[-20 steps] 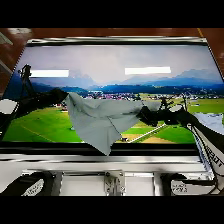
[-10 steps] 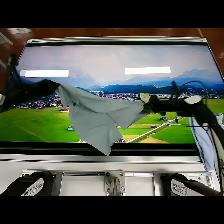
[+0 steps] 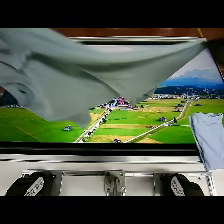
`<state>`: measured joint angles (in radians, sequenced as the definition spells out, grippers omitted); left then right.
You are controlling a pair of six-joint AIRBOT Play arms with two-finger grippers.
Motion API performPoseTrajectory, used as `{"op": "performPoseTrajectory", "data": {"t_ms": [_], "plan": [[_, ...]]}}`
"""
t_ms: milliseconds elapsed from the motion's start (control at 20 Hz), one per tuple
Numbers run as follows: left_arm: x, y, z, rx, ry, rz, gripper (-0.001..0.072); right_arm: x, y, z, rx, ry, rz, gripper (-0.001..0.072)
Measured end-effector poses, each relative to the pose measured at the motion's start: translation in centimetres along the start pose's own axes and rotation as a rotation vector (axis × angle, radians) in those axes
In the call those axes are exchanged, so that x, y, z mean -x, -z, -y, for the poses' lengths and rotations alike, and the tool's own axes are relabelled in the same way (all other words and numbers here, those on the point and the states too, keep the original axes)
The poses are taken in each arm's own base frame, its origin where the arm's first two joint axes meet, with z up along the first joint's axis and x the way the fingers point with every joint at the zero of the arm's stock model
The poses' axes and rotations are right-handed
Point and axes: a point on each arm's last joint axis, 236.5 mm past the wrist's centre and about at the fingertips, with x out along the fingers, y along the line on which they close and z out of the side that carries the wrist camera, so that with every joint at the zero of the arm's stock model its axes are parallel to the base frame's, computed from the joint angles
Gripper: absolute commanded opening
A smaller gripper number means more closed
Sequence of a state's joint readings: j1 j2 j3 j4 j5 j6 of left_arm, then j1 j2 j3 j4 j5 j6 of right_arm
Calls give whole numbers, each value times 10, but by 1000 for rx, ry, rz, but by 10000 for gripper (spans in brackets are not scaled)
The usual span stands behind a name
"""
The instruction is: Fold the shirts.
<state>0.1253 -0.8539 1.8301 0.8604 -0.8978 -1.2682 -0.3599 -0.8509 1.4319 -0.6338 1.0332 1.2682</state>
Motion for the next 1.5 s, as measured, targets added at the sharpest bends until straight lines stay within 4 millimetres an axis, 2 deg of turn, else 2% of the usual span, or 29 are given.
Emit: {"op": "performPoseTrajectory", "data": {"t_ms": [100,200,300,350,450,550,650,700,850,1000,1050,1200,1250,1300,1350,1400,1450,1500], "plan": [[34,-50,23,-85,-9,109,33,33,-40,-31,82,0,119,65],[64,-75,37,-144,-38,165,34,58,-63,-56,140,-3,192,65],[81,-78,38,-189,-86,151,33,70,-69,-70,174,-4,209,65],[85,-70,34,-205,-113,111,34,73,-67,-72,183,2,196,65],[85,-46,22,-211,-154,10,33,68,-52,-61,179,33,114,65],[76,-4,5,-185,-176,-137,34,56,-16,-35,145,78,-61,65],[63,47,-17,-136,-194,-288,33,43,35,3,58,128,-285,65],[55,75,-28,-105,-199,-364,33,38,60,19,8,145,-376,65],[32,178,-61,21,-207,-583,33,12,140,66,-148,180,-614,65],[7,274,-76,198,-179,-696,33,-32,209,101,-259,196,-725,65],[-1,300,-78,255,-169,-714,33,-51,228,113,-279,208,-737,65],[-27,364,-80,384,-162,-741,34,-108,263,148,-324,255,-683,66],[-34,379,-80,409,-163,-747,33,-125,271,158,-351,271,-652,66],[-40,396,-80,431,-163,-764,34,-138,282,169,-380,287,-637,105],[-43,411,-79,448,-163,-786,34,-146,291,178,-396,304,-633,316],[-46,423,-78,464,-164,-800,34,-152,299,186,-413,319,-629,593],[-48,432,-79,474,-169,-810,34,-154,306,191,-421,328,-634,624],[-49,440,-80,480,-173,-822,34,-153,312,195,-428,334,-649,624]]}}
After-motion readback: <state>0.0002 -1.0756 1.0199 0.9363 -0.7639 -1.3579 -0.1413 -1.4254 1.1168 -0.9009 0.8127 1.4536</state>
